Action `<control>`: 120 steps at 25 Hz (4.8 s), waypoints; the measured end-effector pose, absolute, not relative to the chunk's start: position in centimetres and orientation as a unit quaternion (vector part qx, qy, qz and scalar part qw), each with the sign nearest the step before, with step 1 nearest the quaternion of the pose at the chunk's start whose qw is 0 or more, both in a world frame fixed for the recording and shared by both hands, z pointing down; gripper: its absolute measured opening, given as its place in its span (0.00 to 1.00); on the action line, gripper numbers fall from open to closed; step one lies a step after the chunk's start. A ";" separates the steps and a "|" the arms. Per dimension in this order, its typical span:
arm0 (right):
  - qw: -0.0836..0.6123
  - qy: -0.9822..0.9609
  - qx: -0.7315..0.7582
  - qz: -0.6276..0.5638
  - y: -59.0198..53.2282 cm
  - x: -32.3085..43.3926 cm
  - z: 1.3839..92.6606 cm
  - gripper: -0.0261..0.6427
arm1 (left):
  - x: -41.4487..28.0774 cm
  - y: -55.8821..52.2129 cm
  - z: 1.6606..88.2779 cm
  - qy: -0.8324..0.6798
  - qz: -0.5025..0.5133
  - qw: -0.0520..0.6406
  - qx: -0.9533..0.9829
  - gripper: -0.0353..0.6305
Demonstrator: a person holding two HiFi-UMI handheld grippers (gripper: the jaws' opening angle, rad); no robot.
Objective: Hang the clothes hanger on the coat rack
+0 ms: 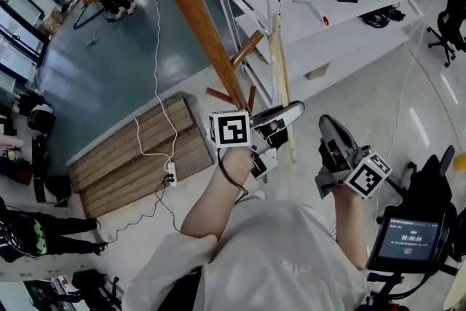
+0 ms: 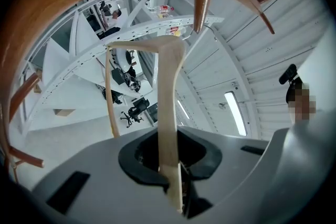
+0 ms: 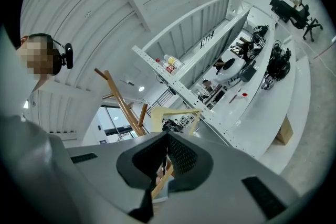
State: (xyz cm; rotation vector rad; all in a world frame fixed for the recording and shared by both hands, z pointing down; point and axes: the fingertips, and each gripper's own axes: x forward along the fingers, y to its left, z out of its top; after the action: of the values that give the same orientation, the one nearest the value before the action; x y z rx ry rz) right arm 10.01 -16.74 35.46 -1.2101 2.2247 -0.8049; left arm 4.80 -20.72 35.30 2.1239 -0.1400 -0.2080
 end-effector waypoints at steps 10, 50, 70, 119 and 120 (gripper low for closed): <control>0.233 0.812 -0.445 -0.298 -16.6 10.4 36.5 0.05 | 4.3 -20.9 37.4 -0.070 -0.097 0.503 0.856 0.13; 0.200 0.834 -0.393 -0.333 -14.0 2.5 39.6 0.05 | -4.2 -17.7 41.4 -0.142 -0.125 0.501 0.844 0.16; 0.198 0.841 -0.379 -0.333 -13.7 1.6 39.3 0.05 | -8.8 -18.5 42.0 -0.212 -0.188 0.510 0.812 0.32; 0.323 0.648 -0.646 -0.245 0.3 22.0 39.9 0.05 | 15.8 -7.1 39.1 0.142 -0.064 0.544 0.825 0.06; 0.328 0.635 -0.655 -0.245 1.1 22.5 40.1 0.05 | 16.7 -6.5 39.4 0.146 -0.056 0.549 0.821 0.06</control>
State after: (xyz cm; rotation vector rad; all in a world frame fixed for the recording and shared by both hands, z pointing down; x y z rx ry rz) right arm 22.52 1.11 40.06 -1.7146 1.6635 -0.6410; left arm 16.75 -6.47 39.43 1.9443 0.3451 -0.1328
